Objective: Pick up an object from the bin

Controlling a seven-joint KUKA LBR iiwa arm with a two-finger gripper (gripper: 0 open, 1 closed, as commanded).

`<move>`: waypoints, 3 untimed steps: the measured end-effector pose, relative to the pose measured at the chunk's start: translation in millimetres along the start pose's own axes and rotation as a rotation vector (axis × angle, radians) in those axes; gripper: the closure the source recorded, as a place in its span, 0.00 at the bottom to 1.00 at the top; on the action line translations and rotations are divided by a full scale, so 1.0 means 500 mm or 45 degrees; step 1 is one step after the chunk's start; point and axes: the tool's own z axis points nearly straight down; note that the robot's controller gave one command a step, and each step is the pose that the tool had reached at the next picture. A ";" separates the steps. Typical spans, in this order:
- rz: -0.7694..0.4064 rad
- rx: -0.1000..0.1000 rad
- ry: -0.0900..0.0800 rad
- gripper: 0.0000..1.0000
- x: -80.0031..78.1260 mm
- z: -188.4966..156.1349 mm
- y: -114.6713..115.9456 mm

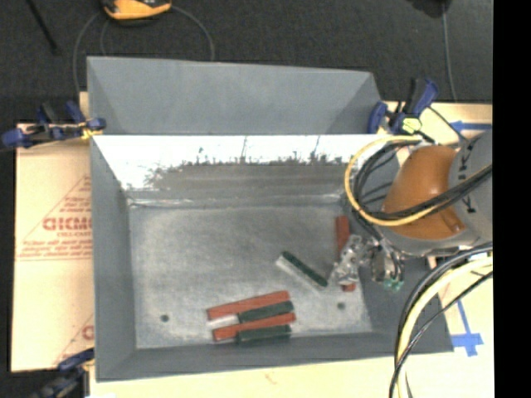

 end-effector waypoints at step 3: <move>0.105 0.011 0.020 1.00 0.001 -0.001 0.113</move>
Offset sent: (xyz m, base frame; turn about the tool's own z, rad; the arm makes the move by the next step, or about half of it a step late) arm 0.0000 0.0000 0.0000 0.0000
